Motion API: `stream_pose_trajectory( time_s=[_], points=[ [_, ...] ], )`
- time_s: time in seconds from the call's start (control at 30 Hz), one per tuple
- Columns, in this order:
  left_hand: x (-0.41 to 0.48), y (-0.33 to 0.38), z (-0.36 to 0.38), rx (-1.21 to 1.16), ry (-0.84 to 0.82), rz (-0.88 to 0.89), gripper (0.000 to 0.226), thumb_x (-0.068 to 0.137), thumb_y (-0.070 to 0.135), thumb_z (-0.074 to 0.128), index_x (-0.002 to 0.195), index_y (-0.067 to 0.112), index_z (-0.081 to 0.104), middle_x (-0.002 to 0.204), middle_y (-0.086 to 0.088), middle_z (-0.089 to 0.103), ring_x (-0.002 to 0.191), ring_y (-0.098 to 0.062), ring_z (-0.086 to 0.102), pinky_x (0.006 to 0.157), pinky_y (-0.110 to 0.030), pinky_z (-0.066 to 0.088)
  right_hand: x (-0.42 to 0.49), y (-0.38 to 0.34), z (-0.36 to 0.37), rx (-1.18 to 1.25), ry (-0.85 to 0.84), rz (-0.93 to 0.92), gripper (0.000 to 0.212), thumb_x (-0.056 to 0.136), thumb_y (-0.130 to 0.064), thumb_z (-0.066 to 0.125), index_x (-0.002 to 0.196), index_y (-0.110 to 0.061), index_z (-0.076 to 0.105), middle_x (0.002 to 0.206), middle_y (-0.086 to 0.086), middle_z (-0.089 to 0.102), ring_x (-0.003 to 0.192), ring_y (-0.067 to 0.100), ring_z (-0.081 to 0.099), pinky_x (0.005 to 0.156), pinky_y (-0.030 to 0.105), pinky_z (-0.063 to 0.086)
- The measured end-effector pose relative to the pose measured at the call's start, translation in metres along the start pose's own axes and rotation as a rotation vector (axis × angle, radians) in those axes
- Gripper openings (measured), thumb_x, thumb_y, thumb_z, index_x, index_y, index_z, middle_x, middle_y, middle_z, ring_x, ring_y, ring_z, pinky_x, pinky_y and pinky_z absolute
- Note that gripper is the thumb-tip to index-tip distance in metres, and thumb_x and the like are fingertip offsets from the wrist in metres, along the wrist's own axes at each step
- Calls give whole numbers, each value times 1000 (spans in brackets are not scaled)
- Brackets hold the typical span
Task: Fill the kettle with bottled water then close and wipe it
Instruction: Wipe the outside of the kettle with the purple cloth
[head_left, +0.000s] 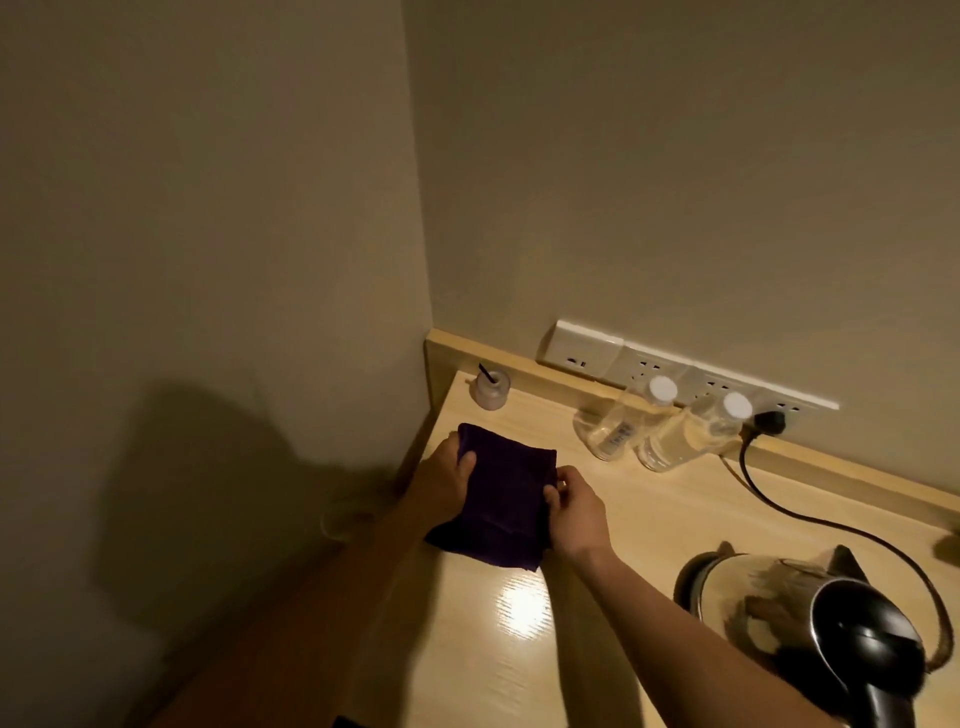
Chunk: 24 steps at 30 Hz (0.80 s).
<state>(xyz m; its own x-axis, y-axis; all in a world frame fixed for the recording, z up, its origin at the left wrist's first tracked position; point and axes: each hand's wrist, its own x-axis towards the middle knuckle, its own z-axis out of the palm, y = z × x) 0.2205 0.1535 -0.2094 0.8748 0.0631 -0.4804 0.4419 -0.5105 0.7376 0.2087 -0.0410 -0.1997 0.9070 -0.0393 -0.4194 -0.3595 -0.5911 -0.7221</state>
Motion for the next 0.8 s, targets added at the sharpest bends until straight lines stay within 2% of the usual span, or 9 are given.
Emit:
stream_pose_trajectory(
  time_s=[0.17, 0.27, 0.33, 0.4, 0.43, 0.47, 0.53, 0.67, 0.8],
  points=[
    [1, -8, -2, 172, 103, -12, 38, 106, 25, 54, 138, 7, 46, 130, -14, 64, 118, -31, 65, 84, -26, 45, -2, 3, 15, -210, 76, -12, 18, 105, -16, 49, 122, -13, 52, 110, 2, 50, 93, 28, 61, 75, 39, 47],
    [-6, -8, -5, 314, 183, -54, 52, 104, 32, 57, 148, 10, 40, 139, -14, 62, 124, -29, 64, 96, -34, 51, -8, 1, 13, -422, 145, -98, 40, 102, -24, 56, 139, -15, 45, 119, 2, 48, 103, 25, 58, 80, 40, 54],
    [-12, -12, -2, 391, 261, 87, 56, 100, 38, 59, 148, 13, 42, 137, -10, 61, 122, -26, 63, 97, -33, 52, -10, 5, 12, -595, 155, -253, 56, 98, -32, 60, 149, -15, 40, 134, 7, 52, 117, 27, 55, 93, 39, 54],
    [-14, -16, 7, 542, 276, 301, 61, 99, 42, 56, 151, 13, 42, 144, -10, 56, 128, -26, 58, 103, -35, 49, -9, 10, 11, -692, 54, -366, 72, 99, -44, 55, 160, -17, 28, 161, 8, 36, 146, 28, 38, 115, 40, 40],
    [-13, -18, 13, 635, 248, 390, 64, 100, 44, 50, 155, 12, 37, 155, -11, 48, 140, -28, 50, 113, -39, 44, -7, 14, 12, -729, -16, -398, 78, 101, -52, 48, 164, -19, 16, 172, 6, 18, 158, 26, 18, 124, 39, 26],
    [-10, -21, 19, 716, 203, 452, 68, 102, 46, 42, 159, 11, 30, 166, -11, 35, 151, -28, 36, 121, -43, 36, -5, 18, 12, -764, -86, -407, 82, 102, -59, 38, 166, -21, 4, 175, 1, -2, 161, 21, -2, 129, 37, 11],
    [-3, -31, 30, 799, 113, 495, 71, 105, 48, 30, 164, 12, 17, 173, -7, 12, 160, -24, 13, 128, -47, 21, -1, 27, 15, -834, -172, -402, 85, 101, -70, 22, 164, -23, -12, 171, -3, -22, 157, 14, -24, 128, 39, -4],
    [7, -51, 42, 815, 43, 455, 72, 104, 51, 23, 164, 14, 11, 173, -4, 6, 161, -19, 4, 127, -48, 11, 4, 36, 19, -927, -231, -359, 85, 100, -74, 11, 161, -23, -20, 168, -1, -30, 153, 15, -34, 127, 44, -8],
    [7, -52, 43, 835, 40, 446, 72, 103, 53, 24, 164, 16, 13, 172, -2, 7, 161, -20, 8, 127, -48, 9, 1, 31, 15, -965, -248, -326, 84, 100, -74, 10, 160, -24, -22, 167, 0, -33, 153, 16, -35, 128, 46, -7]
  ],
)
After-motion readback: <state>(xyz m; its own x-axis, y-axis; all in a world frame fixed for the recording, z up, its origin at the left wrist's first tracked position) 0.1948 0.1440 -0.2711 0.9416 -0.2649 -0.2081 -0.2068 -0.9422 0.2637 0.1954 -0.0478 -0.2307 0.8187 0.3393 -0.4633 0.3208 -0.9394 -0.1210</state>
